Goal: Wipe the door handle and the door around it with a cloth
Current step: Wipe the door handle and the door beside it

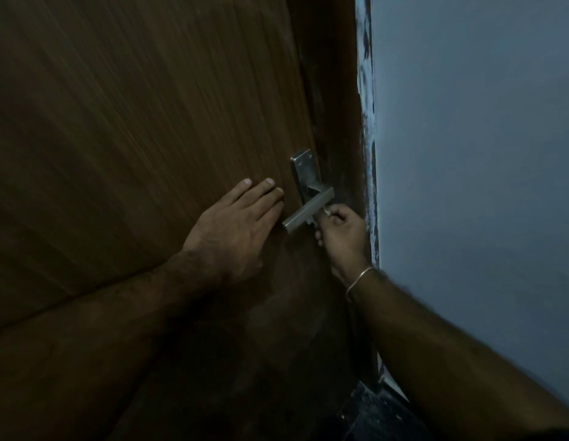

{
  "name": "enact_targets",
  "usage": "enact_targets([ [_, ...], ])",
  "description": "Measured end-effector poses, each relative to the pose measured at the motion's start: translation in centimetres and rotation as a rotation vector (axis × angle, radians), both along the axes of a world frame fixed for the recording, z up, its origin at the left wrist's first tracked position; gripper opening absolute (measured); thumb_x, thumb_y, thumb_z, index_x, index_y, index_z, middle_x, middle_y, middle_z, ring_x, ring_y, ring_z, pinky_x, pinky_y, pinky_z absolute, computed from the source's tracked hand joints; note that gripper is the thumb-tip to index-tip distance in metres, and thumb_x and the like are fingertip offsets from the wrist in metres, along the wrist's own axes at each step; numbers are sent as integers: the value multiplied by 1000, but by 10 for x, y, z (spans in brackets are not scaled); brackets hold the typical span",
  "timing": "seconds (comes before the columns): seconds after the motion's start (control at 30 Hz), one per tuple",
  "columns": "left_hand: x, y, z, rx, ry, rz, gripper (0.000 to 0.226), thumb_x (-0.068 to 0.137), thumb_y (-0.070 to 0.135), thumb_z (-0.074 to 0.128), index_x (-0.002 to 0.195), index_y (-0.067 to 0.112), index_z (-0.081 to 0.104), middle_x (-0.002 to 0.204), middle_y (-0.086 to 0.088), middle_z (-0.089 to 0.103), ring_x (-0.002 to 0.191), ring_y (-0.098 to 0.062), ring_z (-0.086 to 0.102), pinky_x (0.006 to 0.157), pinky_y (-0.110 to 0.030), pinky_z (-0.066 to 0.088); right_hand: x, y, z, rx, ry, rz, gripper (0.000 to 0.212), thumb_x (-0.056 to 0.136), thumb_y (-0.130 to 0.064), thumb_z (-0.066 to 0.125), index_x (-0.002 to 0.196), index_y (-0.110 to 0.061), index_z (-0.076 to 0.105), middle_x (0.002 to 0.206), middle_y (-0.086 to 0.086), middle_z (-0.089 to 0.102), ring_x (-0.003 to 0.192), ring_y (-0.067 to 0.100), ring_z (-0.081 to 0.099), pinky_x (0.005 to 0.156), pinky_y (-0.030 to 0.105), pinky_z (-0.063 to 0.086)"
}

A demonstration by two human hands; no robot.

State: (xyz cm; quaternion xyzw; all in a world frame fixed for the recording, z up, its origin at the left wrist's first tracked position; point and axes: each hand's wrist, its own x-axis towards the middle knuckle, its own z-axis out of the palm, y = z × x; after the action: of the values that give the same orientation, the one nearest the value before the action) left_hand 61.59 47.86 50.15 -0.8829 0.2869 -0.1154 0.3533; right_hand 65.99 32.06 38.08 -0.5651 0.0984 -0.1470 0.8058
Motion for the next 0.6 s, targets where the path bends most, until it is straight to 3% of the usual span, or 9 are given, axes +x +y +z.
enact_targets([
  [0.07, 0, 1, 1, 6, 7, 4, 90, 87, 56, 50, 154, 18, 4, 164, -4, -4, 148, -21, -12, 111, -40, -17, -3, -2, 1, -72, 15, -27, 10, 89, -12, 67, 89, -2, 64, 64, 5, 61, 47, 5, 55, 45, 21, 46],
  [0.17, 0, 0, 1, -3, 8, -12, 91, 86, 57, 51, 154, 18, 5, 164, -5, -4, 149, -22, -12, 112, -40, -16, -6, 3, 5, -94, 13, -135, 10, 89, -9, 66, 80, -13, 64, 73, 10, 67, 62, 15, 66, 57, 25, 55],
  [0.3, -2, 0, 4, 15, 6, -8, 89, 87, 56, 49, 154, 17, 6, 164, -5, -2, 149, -21, -10, 112, -39, -15, -5, 17, 15, 225, -33, -86, 22, 89, 0, 59, 90, -19, 70, 83, 0, 73, 76, 11, 71, 68, 24, 59],
  [0.4, -2, 0, 3, 6, 7, -11, 89, 87, 56, 49, 154, 18, 6, 164, -4, -2, 149, -21, -10, 110, -39, -17, -4, 13, 16, 312, 45, -76, 17, 89, -1, 62, 99, -11, 70, 83, 2, 73, 76, 16, 71, 67, 24, 59],
  [0.53, -2, 1, 2, -13, -4, -15, 89, 86, 56, 50, 154, 18, 8, 164, -4, 0, 149, -20, -9, 109, -38, -18, -11, -3, 23, 153, 56, -131, 15, 90, -2, 62, 95, -13, 70, 86, 3, 70, 73, 13, 66, 62, 18, 56],
  [0.6, -2, 0, 3, -11, 4, -12, 90, 86, 57, 50, 154, 18, 7, 164, -5, -1, 149, -21, -9, 109, -38, -19, -19, -17, 33, -37, -56, -287, 18, 91, -7, 62, 103, -18, 70, 98, 1, 71, 83, 10, 68, 71, 18, 57],
])
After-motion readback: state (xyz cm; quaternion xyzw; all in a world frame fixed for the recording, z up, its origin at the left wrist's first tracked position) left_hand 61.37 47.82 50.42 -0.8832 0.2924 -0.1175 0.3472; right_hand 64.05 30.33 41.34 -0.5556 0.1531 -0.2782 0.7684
